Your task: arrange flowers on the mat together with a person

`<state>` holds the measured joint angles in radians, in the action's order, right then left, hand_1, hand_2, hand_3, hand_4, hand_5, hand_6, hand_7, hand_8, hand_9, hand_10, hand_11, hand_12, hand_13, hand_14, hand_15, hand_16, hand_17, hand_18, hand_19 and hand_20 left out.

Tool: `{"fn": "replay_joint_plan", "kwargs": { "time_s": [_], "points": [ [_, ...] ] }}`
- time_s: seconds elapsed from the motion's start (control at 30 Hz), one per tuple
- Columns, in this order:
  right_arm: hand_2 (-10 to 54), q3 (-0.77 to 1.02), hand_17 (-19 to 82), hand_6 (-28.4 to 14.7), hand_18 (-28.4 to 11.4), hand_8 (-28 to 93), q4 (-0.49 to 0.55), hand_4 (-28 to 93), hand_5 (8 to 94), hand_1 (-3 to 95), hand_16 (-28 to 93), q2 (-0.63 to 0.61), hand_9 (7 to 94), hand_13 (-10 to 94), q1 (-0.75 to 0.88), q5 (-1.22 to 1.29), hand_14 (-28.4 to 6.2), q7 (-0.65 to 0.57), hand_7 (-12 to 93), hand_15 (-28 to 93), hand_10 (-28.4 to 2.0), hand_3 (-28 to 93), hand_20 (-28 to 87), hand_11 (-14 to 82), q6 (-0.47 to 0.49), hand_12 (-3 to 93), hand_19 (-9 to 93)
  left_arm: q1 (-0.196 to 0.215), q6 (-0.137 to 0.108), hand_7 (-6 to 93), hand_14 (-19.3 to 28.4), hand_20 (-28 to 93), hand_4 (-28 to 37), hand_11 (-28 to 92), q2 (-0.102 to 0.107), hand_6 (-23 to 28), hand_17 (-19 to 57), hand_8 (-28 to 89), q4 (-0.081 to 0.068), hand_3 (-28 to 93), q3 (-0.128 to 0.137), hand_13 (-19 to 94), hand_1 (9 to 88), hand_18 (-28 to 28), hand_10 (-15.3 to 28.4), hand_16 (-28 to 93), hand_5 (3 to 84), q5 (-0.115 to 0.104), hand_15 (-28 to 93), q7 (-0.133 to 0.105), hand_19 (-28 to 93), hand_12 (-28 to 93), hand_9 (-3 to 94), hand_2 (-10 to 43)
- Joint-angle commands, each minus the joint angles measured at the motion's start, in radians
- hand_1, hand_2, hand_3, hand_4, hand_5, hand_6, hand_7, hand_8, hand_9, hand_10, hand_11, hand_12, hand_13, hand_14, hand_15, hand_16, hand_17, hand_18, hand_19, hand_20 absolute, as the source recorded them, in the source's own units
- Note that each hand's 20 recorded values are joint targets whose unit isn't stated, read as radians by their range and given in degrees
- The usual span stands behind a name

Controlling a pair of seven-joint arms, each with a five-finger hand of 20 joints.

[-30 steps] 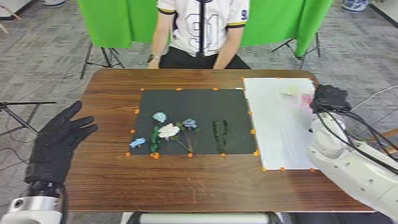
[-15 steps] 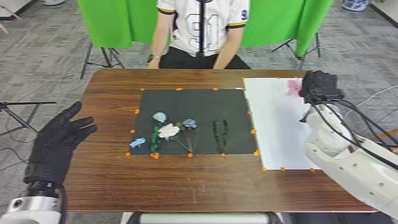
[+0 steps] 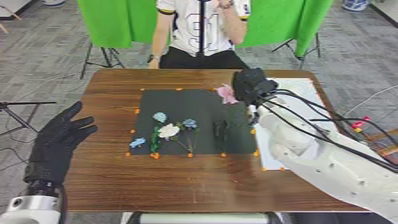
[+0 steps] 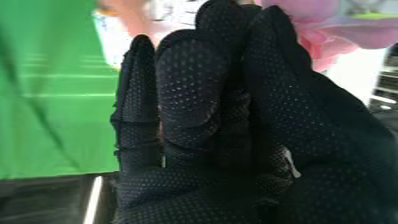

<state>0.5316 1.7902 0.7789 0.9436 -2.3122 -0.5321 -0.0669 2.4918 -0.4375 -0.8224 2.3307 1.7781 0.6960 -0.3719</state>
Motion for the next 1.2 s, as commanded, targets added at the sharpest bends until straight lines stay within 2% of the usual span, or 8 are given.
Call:
{"fn": "replay_joint_plan", "kwargs": {
  "time_s": [0.03, 0.23, 0.67, 0.7, 0.83, 1.03, 1.17, 1.2],
  "points": [
    [-9.5, -0.014, 35, 3.0, -14.5, 5, -0.029, -28, 85.0, 59.8, 31, 0.101, 93.0, 82, 0.026, -0.032, -1.6, 0.020, 22, 55, -3.0, 67, 12, 14.3, 0.100, 43.0, 79, 0.008, 0.012, 17.0, 25.5, 15, -28.3, 34, 0.001, 6.6, -9.5, -12, 0.000, 78, 0.000, 22, 19.0, 21.1, 19.0, -12, 31.8, 0.003, 63, 0.013, 50, 10, 31.9, 6.4],
    [-9.5, -0.057, 34, 2.8, -14.4, 5, -0.030, -28, 84.5, 59.9, 31, 0.083, 92.3, 81, 0.032, -0.063, -1.7, 0.010, 22, 55, -3.0, 67, 12, 14.5, 0.154, 43.1, 79, 0.026, 0.013, 17.0, 25.5, 15, -28.3, 34, 0.003, 6.5, -9.5, -12, 0.002, 78, 0.006, 22, 19.0, 21.1, 19.1, -12, 31.9, 0.002, 63, 0.005, 50, 10, 31.9, 6.4],
    [-9.5, -0.098, 34, 3.6, -14.2, 5, -0.060, -28, 82.5, 59.0, 29, 0.085, 91.1, 80, 0.002, -0.082, -1.8, -0.032, 23, 56, -2.3, 67, 12, 15.3, 0.185, 42.7, 79, -0.005, 0.018, 17.1, 25.5, 15, -28.3, 34, 0.006, 6.5, -9.5, -12, -0.005, 78, -0.015, 22, 19.0, 21.1, 19.0, -12, 31.8, 0.005, 63, 0.012, 50, 10, 31.9, 6.4],
    [-9.5, -0.090, 34, 3.7, -14.2, 5, -0.057, -28, 82.2, 58.9, 29, 0.086, 91.0, 80, 0.008, -0.082, -1.8, -0.030, 23, 56, -2.3, 67, 12, 15.4, 0.197, 42.6, 79, -0.004, 0.020, 17.1, 25.5, 15, -28.3, 34, 0.002, 6.6, -9.5, -12, -0.003, 78, -0.012, 22, 19.0, 21.1, 19.0, -12, 31.8, 0.008, 63, 0.020, 50, 10, 31.9, 6.4],
    [-9.5, -0.074, 32, 4.0, -14.6, 0, -0.036, -28, 76.0, 56.8, 27, 0.082, 88.7, 78, 0.016, -0.062, -2.8, -0.029, 23, 59, -3.3, 67, 13, 18.1, 0.227, 43.0, 79, 0.005, 0.014, 17.0, 25.5, 15, -28.3, 34, 0.003, 6.6, -9.5, -12, -0.001, 78, -0.010, 22, 19.0, 21.1, 19.0, -12, 32.0, 0.005, 63, 0.012, 50, 10, 31.9, 6.4],
    [-9.5, -0.054, 30, 3.6, -15.2, -2, -0.017, -28, 70.2, 54.2, 25, 0.084, 84.9, 76, 0.023, -0.058, -4.0, -0.026, 21, 63, -4.0, 67, 13, 22.6, 0.252, 43.1, 79, 0.003, 0.015, 17.2, 25.5, 15, -28.3, 34, 0.000, 6.5, -9.5, -12, -0.001, 78, -0.010, 22, 19.0, 21.1, 19.0, -12, 32.0, 0.008, 63, 0.020, 50, 10, 31.9, 6.4],
    [-9.5, -0.035, 29, 3.7, -15.8, -4, -0.001, -28, 67.3, 52.7, 24, 0.079, 83.2, 74, 0.026, -0.052, -4.9, -0.028, 19, 65, -4.8, 67, 13, 23.6, 0.265, 42.4, 79, 0.005, 0.011, 17.2, 25.5, 15, -28.3, 34, 0.003, 6.6, -9.5, -12, -0.002, 78, -0.015, 22, 19.1, 21.1, 19.0, -12, 32.0, 0.006, 63, 0.011, 50, 10, 31.9, 6.4],
    [-9.5, -0.025, 29, 3.7, -16.1, -5, 0.008, -28, 66.8, 52.3, 23, 0.075, 82.7, 74, 0.030, -0.041, -5.0, -0.030, 19, 65, -5.1, 67, 13, 23.6, 0.266, 42.1, 79, 0.011, 0.003, 17.2, 25.5, 15, -28.3, 34, 0.008, 6.6, -9.5, -12, -0.001, 78, -0.019, 22, 19.1, 21.1, 19.0, -12, 32.0, 0.001, 63, -0.001, 50, 10, 31.9, 6.4]
  ]
}}
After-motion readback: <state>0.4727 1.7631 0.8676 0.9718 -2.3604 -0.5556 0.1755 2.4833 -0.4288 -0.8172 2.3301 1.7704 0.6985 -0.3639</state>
